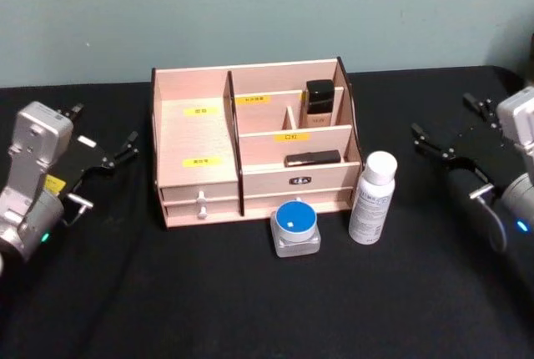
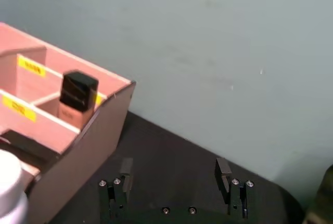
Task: Pick up the facial cleanser and watermelon frost from the table and place them into the tiered storage box.
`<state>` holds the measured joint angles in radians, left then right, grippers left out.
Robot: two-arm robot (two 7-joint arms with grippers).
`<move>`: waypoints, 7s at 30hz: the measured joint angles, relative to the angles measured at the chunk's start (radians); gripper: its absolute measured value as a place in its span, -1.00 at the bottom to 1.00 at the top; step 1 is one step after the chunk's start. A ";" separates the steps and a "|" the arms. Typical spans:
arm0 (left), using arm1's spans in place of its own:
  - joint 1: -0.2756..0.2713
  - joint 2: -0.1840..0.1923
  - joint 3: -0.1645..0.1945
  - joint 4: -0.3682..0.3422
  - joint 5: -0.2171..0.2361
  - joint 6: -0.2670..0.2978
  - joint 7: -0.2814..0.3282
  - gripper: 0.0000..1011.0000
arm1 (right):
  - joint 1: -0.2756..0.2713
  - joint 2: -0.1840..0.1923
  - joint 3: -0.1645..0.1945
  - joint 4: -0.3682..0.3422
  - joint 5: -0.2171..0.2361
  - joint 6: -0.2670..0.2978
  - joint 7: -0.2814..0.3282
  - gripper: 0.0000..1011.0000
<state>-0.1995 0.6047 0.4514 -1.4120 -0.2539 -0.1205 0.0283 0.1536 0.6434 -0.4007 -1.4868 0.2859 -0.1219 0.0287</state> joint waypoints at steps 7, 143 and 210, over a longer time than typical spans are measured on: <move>0.000 0.000 0.000 0.000 0.000 0.000 0.000 1.00 | -0.066 0.056 0.066 -0.122 0.044 -0.009 0.034 0.98; 0.000 0.000 0.000 0.000 0.000 0.000 0.000 1.00 | -0.118 -0.054 0.101 -0.136 0.168 0.203 0.437 0.19; 0.000 0.000 0.000 0.000 0.000 0.000 0.000 1.00 | 0.406 -0.337 -0.118 0.209 0.045 0.224 0.445 0.19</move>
<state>-0.1995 0.6047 0.4514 -1.4120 -0.2539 -0.1205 0.0283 0.5595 0.3067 -0.5182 -1.2774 0.3304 0.1022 0.4739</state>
